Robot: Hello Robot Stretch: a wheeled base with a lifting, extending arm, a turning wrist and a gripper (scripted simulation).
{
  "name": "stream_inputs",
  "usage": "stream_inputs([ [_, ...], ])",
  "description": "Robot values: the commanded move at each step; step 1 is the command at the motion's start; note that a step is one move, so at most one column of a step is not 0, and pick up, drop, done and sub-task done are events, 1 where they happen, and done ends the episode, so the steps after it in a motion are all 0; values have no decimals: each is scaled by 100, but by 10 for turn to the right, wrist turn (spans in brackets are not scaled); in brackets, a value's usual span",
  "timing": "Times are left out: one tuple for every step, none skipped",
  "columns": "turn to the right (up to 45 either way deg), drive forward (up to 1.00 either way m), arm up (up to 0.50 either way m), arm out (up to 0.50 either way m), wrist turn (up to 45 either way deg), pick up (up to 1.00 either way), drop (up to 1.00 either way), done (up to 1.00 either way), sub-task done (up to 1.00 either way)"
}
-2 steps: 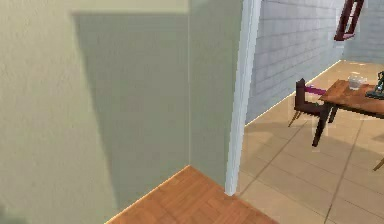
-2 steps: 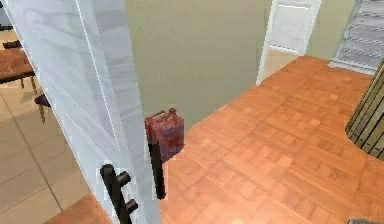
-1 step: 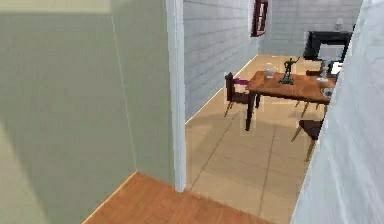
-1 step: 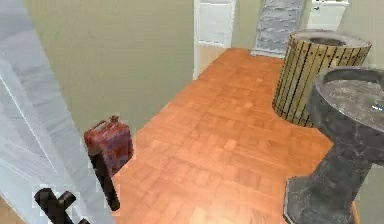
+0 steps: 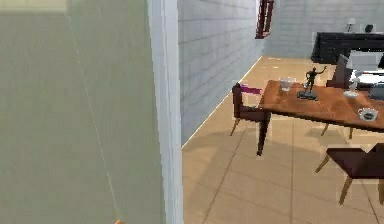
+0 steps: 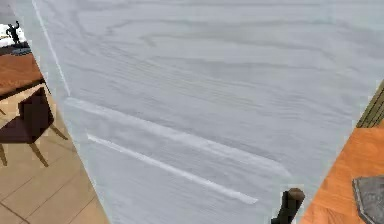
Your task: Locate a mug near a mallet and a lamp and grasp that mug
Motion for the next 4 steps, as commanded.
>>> stream_inputs([
  [300,0,0,0,0,0,0,0,0],
  [0,90,0,0,0,0,0,0,0],
  [120,0,0,0,0,0,0,0,0],
  [0,75,0,0,0,0,0,0,0],
])
